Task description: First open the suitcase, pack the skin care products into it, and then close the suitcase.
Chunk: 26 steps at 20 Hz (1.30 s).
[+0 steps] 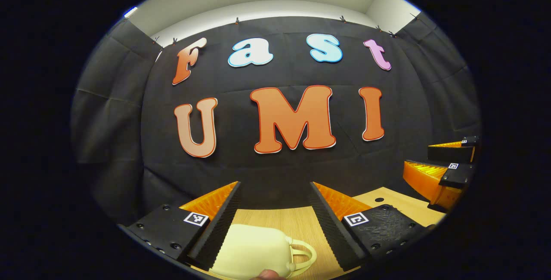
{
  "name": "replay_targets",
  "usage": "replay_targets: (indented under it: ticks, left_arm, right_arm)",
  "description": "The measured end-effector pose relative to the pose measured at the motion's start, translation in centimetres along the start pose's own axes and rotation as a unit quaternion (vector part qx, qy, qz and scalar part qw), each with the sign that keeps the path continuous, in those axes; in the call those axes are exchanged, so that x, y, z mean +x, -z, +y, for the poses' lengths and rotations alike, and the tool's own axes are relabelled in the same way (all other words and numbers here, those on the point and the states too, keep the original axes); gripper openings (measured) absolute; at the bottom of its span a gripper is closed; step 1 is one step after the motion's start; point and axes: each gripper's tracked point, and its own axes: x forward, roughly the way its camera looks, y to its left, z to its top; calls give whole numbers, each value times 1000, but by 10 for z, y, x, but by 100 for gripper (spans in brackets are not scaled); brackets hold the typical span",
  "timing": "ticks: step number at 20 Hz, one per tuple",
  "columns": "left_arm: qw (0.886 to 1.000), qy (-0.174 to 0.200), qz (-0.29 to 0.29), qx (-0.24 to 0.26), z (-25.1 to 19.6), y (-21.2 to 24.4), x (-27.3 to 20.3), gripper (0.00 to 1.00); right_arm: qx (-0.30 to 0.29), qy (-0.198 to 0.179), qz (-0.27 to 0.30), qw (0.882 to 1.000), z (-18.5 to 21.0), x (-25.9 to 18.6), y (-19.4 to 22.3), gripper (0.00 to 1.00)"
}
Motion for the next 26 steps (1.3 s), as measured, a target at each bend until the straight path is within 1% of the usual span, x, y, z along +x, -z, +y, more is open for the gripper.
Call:
replay_targets:
  ticks: [2,6,7,8,11,12,14,18,19,21,24,26]
  left_arm:
    - [1000,5,0,1,-2,0,0,99]
    - [1000,7,-10,19,1,-3,6,99]
    - [1000,10,-12,24,1,-2,6,99]
    - [999,11,-13,29,1,-2,7,99]
    - [999,28,-2,44,-3,5,8,99]
    - [998,40,7,56,-6,9,7,100]
    - [994,62,24,85,-6,19,5,99]
    - [986,76,56,137,-2,37,1,99]
    - [984,77,59,151,0,41,1,100]
    - [979,82,66,176,0,50,-2,99]
    - [969,99,80,213,-2,65,-5,99]
    - [959,117,95,240,-3,77,-8,99]
  right_arm:
    - [-4,5,-2,1000,-3,1,1,95]
    - [-12,15,-2,1000,-11,1,3,95]
    - [-14,18,-2,1000,-14,1,3,94]
    - [-16,19,-4,1000,-16,0,3,95]
    - [-30,30,-5,999,-27,2,3,95]
    - [-34,35,-4,999,-32,3,5,95]
    - [-40,41,-7,998,-42,3,5,95]
    - [-47,50,-5,998,-57,6,10,95]
    - [-48,53,-5,997,-61,7,11,94]
    - [-48,56,-2,997,-67,8,15,95]
    - [-47,59,4,997,-78,12,21,95]
    - [-49,64,6,997,-87,12,24,94]
